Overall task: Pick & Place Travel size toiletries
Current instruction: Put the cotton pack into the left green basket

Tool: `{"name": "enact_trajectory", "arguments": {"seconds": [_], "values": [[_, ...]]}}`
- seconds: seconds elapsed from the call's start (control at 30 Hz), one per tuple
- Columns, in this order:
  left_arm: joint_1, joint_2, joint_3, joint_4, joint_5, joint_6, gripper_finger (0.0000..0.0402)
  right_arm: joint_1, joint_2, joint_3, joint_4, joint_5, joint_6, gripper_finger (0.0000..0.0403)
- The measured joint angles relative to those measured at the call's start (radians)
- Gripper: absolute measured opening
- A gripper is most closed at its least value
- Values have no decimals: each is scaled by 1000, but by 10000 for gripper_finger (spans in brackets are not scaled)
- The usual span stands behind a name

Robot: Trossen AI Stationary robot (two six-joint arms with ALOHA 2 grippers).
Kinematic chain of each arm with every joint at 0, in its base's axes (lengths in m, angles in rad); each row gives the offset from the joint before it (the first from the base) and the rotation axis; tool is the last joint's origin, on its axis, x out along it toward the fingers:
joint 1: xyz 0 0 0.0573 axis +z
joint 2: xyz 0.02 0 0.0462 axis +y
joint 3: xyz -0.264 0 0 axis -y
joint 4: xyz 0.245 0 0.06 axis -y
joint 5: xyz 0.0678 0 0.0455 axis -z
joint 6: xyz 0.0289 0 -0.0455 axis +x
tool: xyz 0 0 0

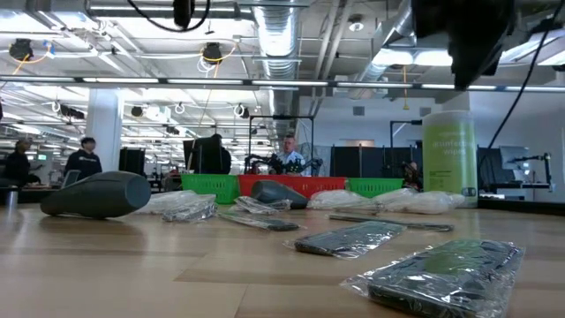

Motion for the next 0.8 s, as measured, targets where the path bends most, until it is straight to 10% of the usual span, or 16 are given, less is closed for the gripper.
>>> {"name": "enact_trajectory", "arguments": {"seconds": [0.37, 0.8], "values": [[81, 1, 20, -9, 30, 45, 1, -134, 210, 0, 32, 14, -157, 13], [95, 1, 20, -8, 83, 89, 14, -238, 379, 0, 104, -6, -176, 155]]}}
